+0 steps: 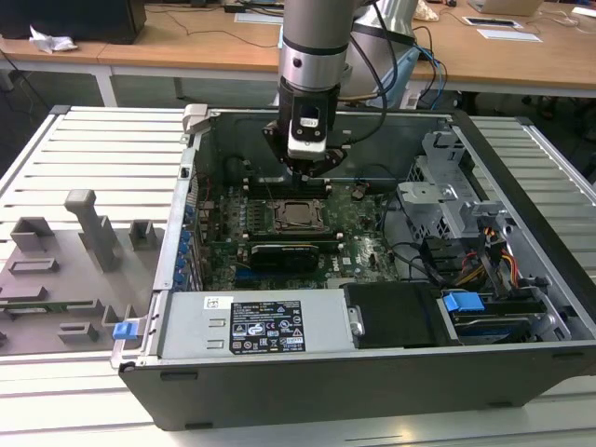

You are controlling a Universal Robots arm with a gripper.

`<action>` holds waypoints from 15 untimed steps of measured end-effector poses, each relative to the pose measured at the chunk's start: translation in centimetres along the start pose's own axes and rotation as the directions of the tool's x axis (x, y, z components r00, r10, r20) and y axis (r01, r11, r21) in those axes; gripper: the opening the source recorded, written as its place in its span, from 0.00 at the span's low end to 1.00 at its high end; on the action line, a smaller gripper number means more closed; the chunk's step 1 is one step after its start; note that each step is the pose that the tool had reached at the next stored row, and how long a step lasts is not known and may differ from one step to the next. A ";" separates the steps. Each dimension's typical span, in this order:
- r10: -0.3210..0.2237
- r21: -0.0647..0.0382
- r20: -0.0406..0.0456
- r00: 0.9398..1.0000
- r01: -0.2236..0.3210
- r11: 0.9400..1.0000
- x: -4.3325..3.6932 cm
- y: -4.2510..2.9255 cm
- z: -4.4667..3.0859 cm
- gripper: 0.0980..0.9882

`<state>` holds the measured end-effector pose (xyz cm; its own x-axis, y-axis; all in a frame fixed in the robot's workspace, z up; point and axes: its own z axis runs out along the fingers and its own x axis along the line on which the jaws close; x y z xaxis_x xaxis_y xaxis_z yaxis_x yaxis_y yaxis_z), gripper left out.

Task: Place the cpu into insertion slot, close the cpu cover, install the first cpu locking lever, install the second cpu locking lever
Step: 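Install the first cpu locking lever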

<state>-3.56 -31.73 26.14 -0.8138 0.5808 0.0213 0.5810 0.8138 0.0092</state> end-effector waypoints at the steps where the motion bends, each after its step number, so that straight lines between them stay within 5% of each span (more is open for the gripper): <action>1: -0.007 0.000 0.000 1.000 0.007 1.000 0.00 0.00 0.00 0.01; 6: -0.077 0.002 -0.001 0.997 0.077 0.997 0.01 -0.01 0.00 0.01; 13: -0.246 0.005 -0.003 0.969 0.246 0.969 0.01 0.00 0.01 0.01; 15: -0.288 0.006 -0.003 0.958 0.288 0.957 0.01 0.00 0.02 0.01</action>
<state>-3.57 -31.73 26.12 -0.9467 0.3213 0.0212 0.3216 0.9468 0.0092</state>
